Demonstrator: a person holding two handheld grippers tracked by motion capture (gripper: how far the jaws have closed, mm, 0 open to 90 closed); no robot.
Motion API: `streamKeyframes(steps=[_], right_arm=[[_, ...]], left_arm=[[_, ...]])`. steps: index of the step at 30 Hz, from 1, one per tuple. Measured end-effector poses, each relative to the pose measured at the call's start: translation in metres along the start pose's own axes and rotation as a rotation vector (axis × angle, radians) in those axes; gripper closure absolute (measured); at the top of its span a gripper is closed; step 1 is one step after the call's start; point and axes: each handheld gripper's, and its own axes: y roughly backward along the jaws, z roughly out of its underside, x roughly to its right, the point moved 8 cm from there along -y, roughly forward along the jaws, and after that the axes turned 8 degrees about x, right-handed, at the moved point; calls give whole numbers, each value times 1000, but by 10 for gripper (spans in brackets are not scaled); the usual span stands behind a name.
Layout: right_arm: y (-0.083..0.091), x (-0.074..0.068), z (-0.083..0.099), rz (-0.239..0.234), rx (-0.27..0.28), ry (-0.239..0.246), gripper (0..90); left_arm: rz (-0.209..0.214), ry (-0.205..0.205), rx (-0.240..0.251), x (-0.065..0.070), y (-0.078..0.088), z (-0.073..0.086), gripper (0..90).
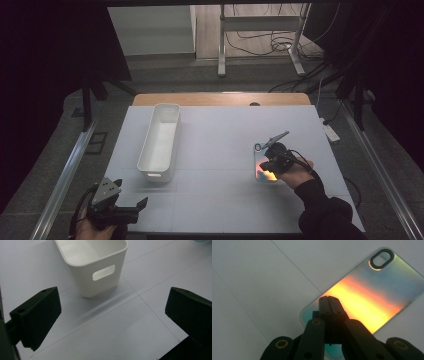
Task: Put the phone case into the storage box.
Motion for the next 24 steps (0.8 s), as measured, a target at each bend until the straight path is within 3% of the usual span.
streamKeyframes(steps=[16, 24], right_arm=[[-20, -23, -6, -60, 8, 29, 892], [-27, -27, -4, -73, -11, 31, 892]], left_arm=[[-1, 1, -1, 0, 0, 0, 8], [-1, 5, -2, -1, 0, 0, 9]])
